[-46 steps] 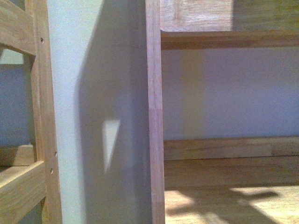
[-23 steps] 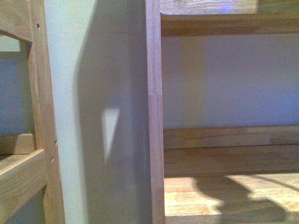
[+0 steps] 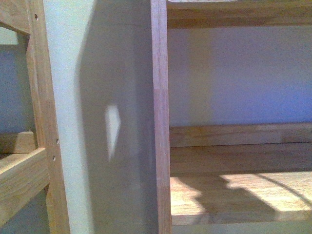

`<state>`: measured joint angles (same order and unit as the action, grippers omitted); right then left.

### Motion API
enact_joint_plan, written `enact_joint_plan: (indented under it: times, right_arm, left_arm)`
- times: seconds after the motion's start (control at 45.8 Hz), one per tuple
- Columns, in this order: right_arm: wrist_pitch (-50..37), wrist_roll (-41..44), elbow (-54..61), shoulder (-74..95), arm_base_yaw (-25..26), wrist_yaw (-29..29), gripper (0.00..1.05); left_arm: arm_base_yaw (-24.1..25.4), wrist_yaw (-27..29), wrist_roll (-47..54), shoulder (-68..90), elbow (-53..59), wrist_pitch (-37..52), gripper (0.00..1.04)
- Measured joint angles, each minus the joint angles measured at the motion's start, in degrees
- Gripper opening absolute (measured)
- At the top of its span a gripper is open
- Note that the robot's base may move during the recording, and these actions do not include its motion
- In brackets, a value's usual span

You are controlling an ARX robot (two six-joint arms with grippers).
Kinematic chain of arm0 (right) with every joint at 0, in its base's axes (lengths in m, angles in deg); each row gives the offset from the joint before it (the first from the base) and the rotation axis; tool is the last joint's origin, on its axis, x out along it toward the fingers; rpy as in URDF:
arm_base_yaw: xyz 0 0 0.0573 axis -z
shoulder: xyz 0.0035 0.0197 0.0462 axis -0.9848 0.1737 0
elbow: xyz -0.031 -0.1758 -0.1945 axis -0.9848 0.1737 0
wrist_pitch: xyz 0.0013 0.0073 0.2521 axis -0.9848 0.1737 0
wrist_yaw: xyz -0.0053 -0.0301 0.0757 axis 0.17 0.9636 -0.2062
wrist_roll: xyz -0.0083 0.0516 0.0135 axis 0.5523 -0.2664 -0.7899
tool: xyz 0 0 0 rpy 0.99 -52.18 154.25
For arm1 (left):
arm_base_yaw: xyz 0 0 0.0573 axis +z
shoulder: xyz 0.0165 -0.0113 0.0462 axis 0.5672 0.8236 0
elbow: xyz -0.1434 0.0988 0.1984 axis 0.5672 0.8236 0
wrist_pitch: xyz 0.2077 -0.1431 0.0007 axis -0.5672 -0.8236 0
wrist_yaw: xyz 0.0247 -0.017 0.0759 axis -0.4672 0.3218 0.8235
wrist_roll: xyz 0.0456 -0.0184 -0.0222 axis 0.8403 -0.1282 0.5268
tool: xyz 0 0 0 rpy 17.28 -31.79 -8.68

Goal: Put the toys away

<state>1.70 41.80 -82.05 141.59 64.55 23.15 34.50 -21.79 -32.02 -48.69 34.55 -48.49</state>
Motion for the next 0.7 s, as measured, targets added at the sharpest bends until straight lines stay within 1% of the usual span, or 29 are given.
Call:
enact_joint_plan:
  times: [0.197, 0.24, 0.262, 0.328, 0.349, 0.415, 0.502, 0.568, 0.612, 0.633, 0.699]
  right_arm:
    - [-1.49, -0.13, 1.46, -0.07, -0.04, -0.28, 0.08]
    - [-1.6, 0.42, 1.97, -0.22, -0.02, -0.15, 0.14]
    - [-1.9, 0.72, 2.62, -0.46, 0.0, -0.09, 0.21]
    - [-2.75, 0.96, 3.65, -0.96, 0.07, 0.24, 0.31]
    - [-3.3, 1.29, 4.31, -1.36, 0.09, 0.92, 0.37]
    - [-4.61, 2.14, 5.46, -2.01, 0.2, 2.4, 0.48]
    - [-5.35, 2.86, 6.14, -2.38, 0.33, 4.13, 0.56]
    - [-6.56, 3.98, 7.06, -2.91, 0.39, 6.88, 0.68]
    - [-7.28, 4.52, 7.43, -3.13, 0.44, 8.22, 0.74]
    - [-7.67, 4.85, 7.65, -3.39, 0.46, 9.46, 0.8]
    - [-8.28, 4.96, 7.74, -3.56, 0.46, 10.95, 0.88]
  left_arm:
    - [0.0, 0.02, 0.0, 0.0, 0.0, 0.0, 0.99]
    - [0.0, 0.02, 0.0, 0.0, 0.0, 0.0, 0.99]
    - [0.0, 0.02, 0.0, 0.0, 0.0, 0.0, 0.99]
    - [0.0, 0.0, 0.0, 0.0, 0.0, 0.0, 0.99]
    - [0.0, 0.02, 0.0, 0.0, 0.0, 0.0, 0.99]
    - [0.0, 0.0, 0.0, 0.0, 0.0, 0.0, 0.99]
    - [0.0, 0.0, 0.0, 0.0, 0.0, 0.0, 0.99]
    - [0.0, 0.02, 0.0, 0.0, 0.0, 0.0, 0.99]
    - [0.0, 0.02, 0.0, 0.0, 0.0, 0.0, 0.99]
    - [0.0, 0.0, 0.0, 0.0, 0.0, 0.0, 0.99]
    - [0.0, 0.0, 0.0, 0.0, 0.0, 0.0, 0.99]
